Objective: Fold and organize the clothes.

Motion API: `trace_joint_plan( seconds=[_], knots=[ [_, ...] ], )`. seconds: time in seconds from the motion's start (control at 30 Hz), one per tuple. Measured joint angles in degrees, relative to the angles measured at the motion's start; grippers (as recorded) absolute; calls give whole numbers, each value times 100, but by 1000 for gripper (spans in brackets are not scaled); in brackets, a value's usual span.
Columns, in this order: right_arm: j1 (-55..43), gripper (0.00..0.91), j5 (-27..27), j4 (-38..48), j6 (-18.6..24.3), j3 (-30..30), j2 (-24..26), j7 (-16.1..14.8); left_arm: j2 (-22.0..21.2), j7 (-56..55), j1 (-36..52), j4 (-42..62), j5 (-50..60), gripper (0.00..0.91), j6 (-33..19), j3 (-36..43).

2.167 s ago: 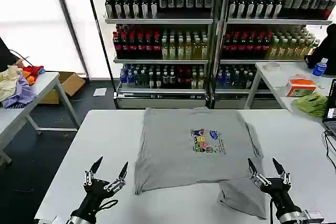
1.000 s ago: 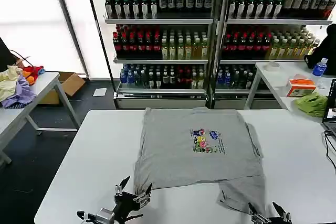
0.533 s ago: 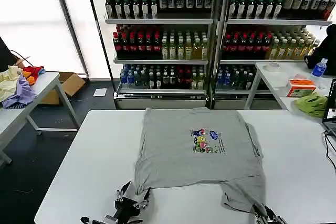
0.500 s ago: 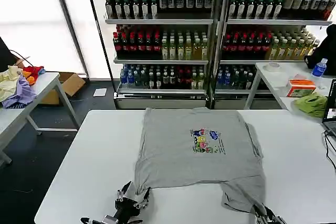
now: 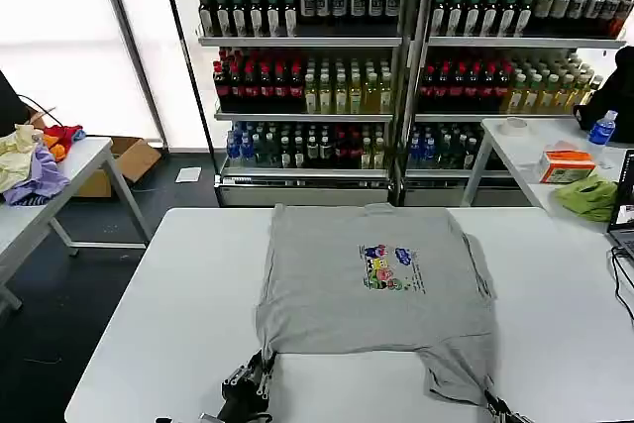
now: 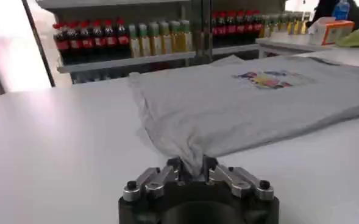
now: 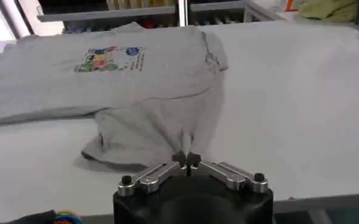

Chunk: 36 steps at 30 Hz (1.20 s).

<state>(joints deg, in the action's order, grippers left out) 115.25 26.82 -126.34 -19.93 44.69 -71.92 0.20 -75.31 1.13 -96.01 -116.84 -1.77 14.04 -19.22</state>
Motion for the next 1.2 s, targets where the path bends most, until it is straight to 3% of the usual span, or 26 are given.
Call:
trace_joint_plan(
  seconds=[0.97, 1.2],
  knots=[
    [1494, 0, 291, -950, 847, 264, 116, -613, 29, 64, -1506, -1278, 48, 10, -276, -687],
    [1393, 0, 524, -1058, 1096, 286, 159, -646, 99, 140, -1803, -1548, -90, 10, -231, -938]
  ],
)
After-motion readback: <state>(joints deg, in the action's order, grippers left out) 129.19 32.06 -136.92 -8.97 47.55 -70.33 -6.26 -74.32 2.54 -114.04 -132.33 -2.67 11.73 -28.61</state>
